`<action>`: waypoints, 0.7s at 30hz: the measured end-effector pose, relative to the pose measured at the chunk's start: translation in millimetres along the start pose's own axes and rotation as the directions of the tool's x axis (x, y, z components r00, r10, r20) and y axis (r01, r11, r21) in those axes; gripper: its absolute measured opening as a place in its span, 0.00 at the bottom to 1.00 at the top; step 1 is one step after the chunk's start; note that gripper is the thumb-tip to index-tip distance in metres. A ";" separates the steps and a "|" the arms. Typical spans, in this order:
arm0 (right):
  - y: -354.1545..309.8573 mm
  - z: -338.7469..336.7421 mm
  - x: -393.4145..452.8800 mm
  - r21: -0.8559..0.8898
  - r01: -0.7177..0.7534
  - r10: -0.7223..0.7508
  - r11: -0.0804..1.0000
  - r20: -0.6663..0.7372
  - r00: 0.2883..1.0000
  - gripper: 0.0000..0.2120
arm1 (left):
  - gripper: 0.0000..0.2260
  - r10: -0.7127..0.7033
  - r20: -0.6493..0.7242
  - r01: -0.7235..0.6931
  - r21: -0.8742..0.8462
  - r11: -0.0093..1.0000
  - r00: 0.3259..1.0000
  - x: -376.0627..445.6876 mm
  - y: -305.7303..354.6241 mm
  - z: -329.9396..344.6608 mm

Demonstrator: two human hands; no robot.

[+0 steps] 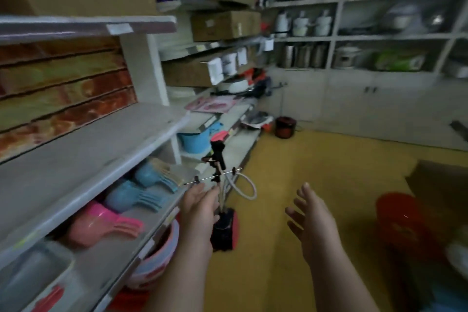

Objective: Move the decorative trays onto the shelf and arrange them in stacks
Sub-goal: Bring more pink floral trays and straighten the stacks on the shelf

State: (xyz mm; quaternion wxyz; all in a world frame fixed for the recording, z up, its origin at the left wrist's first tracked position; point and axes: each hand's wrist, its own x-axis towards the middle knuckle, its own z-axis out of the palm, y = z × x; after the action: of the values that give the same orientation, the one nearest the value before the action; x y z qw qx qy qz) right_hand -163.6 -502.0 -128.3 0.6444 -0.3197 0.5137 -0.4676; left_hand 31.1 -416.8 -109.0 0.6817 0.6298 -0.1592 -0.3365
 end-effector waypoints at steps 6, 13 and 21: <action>-29.3 -25.4 54.0 -0.078 0.089 -0.099 0.993 -0.144 0.985 0.25 | 0.15 -0.023 0.203 0.026 -0.011 1.000 0.979 54.8 -18.3 88.0; -56.3 23.9 159.2 -0.087 0.117 -0.132 0.989 -0.194 0.972 0.31 | 0.25 -0.038 0.310 0.042 -0.005 0.999 0.950 181.2 -9.1 150.0; -68.4 99.5 283.2 -0.075 0.113 -0.130 0.991 -0.288 0.949 0.21 | 0.24 -0.129 0.372 0.150 -0.029 0.988 0.919 318.6 -23.5 209.8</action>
State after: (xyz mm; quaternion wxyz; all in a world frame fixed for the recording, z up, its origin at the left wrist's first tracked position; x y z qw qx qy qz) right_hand -76.9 -797.0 -143.4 0.5222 -0.2964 0.5957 -0.5334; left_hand 120.8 -784.0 -164.9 0.6315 0.5454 -0.2298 -0.5009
